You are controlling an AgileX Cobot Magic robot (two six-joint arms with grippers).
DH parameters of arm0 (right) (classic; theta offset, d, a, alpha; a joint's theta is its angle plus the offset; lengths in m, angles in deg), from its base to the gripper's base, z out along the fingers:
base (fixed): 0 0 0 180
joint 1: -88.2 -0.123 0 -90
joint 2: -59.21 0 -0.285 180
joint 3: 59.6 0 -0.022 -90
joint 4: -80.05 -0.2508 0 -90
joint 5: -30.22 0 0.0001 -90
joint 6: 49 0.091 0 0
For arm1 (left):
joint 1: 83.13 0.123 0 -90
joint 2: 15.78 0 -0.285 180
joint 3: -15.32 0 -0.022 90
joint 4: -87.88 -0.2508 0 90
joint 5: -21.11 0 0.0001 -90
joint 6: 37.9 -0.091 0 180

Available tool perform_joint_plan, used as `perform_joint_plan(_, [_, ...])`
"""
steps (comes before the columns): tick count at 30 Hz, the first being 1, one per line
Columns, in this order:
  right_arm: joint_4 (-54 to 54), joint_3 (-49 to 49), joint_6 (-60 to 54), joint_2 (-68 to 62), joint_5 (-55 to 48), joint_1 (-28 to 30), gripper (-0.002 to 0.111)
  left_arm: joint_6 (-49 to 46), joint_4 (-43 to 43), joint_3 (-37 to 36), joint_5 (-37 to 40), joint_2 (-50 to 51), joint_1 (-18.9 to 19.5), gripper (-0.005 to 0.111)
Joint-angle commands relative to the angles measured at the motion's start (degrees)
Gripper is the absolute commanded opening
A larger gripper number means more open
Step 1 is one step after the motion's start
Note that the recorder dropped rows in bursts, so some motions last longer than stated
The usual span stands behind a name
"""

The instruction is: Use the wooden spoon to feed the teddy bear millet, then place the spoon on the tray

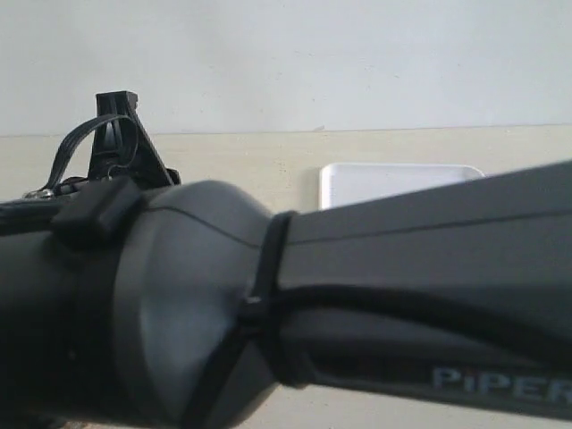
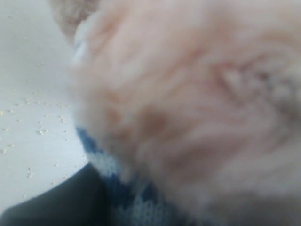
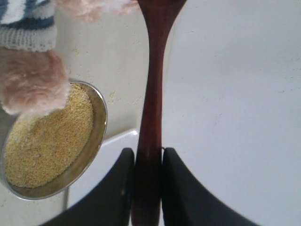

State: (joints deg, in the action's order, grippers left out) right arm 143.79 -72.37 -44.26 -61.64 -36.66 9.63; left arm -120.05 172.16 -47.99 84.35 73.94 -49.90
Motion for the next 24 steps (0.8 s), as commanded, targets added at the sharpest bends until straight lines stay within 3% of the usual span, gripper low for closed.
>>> perform_joint_plan(1, [2.3,0.2,1.2,0.4,-0.6,-0.9,0.000,-0.6,0.8,0.0,1.7,0.0,0.2,0.005])
perform_joint_plan(24, [3.9,0.2,5.9,0.6,-2.2,-2.5,0.000,-0.6,0.8,0.0,1.7,0.0,0.2,0.005])
